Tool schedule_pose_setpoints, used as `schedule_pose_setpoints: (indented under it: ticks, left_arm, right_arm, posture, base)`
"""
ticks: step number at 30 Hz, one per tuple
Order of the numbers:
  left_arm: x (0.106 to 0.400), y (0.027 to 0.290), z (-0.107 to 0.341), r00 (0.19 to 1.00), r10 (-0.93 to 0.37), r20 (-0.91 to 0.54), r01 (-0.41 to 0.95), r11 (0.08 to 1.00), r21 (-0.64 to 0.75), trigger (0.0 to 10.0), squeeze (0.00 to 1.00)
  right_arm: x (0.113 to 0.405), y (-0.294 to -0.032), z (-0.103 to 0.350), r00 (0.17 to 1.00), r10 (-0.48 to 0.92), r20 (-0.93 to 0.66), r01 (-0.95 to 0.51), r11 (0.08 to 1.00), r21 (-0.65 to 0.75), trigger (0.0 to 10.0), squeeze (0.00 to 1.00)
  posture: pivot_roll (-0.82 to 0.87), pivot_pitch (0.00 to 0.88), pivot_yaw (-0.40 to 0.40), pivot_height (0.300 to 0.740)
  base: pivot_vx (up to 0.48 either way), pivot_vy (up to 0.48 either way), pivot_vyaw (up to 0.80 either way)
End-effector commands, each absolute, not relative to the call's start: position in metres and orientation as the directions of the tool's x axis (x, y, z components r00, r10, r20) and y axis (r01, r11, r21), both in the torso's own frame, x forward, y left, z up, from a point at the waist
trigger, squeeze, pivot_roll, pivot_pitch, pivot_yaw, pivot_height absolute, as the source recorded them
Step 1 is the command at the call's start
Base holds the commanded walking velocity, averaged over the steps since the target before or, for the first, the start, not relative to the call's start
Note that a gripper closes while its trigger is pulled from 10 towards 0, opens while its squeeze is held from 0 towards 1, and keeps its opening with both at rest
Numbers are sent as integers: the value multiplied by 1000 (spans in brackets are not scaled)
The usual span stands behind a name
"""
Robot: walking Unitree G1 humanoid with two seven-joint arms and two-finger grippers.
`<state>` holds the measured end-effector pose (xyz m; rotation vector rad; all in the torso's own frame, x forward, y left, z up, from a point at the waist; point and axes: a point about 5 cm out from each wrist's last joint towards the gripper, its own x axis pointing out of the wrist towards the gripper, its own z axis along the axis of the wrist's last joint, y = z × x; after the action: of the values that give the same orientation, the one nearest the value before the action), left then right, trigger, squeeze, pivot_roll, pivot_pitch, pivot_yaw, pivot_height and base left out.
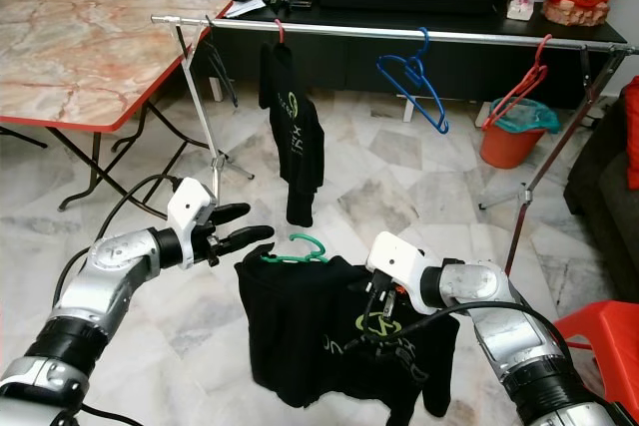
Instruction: Hang hanger
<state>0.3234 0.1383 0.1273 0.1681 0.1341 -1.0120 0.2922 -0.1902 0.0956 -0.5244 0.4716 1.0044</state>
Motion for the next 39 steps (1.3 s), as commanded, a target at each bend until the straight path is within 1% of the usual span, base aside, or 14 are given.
schedule_pose_setpoints:
  ticks: [1, 5, 7, 8, 9, 11, 18, 24, 26, 28, 33, 39]
  left_arm:
    - [318, 136, 123, 485, -843, -232, 873, 482, 73, 10000, 0]
    - [315, 136, 119, 485, -830, -275, 872, 483, 79, 10000, 0]
    - [312, 136, 112, 475, -812, -339, 879, 458, 135, 10000, 0]
    - [313, 135, 111, 493, -801, -340, 869, 469, 155, 10000, 0]
    - [313, 135, 111, 493, -801, -340, 869, 469, 155, 10000, 0]
    - [319, 133, 113, 539, -784, -307, 842, 513, 169, 10000, 0]
    - [324, 130, 118, 573, -774, -270, 820, 541, 188, 10000, 0]
    - [322, 130, 114, 564, -774, -287, 826, 529, 196, 10000, 0]
    - [321, 131, 111, 553, -773, -310, 833, 514, 203, 10000, 0]
    - [317, 133, 105, 526, -772, -358, 851, 481, 211, 10000, 0]
    - [311, 139, 98, 508, -758, -408, 861, 453, 230, 10000, 0]
    - [310, 142, 92, 515, -741, -431, 857, 446, 257, 10000, 0]
  right_arm:
    - [294, -185, 102, 451, 687, -569, -888, 407, -214, 10000, 0]
    - [293, -183, 104, 444, 696, -564, -893, 393, -218, 10000, 0]
    - [293, -182, 105, 436, 702, -563, -898, 383, -218, 10000, 0]
    - [293, -181, 106, 430, 708, -560, -901, 375, -217, 10000, 0]
    - [293, -181, 106, 430, 708, -560, -901, 375, -217, 10000, 0]
    - [293, -177, 107, 410, 724, -554, -911, 354, -211, 10000, 0]
    - [290, -172, 111, 359, 750, -556, -933, 303, -194, 10000, 0]
    - [291, -173, 111, 359, 749, -558, -933, 300, -198, 10000, 0]
    - [293, -173, 112, 366, 745, -558, -930, 304, -206, 10000, 0]
    - [296, -174, 112, 385, 734, -560, -922, 321, -215, 10000, 0]
    - [298, -174, 111, 413, 722, -555, -910, 346, -227, 10000, 0]
    - [297, -171, 111, 397, 732, -554, -918, 331, -220, 10000, 0]
  posture:
    - [-114, 0, 7, 740]
    - [-116, 0, 9, 740]
    - [-113, 0, 11, 740]
    - [-112, 0, 12, 740]
    - [-112, 0, 12, 740]
    - [-114, 0, 13, 740]
    - [-115, 0, 13, 740]
    - [-117, 0, 14, 740]
    - [-117, 0, 14, 740]
    - [-117, 0, 14, 740]
    - [-114, 0, 16, 740]
    - [-114, 0, 16, 740]
  base:
    - [0, 0, 0]
    - [0, 0, 0]
    - [0, 0, 0]
    - [0, 0, 0]
    - [0, 0, 0]
    - [0, 0, 0]
    - [0, 0, 0]
    - [0, 0, 0]
    - [0, 0, 0]
    - [0, 0, 0]
    - [0, 0, 0]
    - [0, 0, 0]
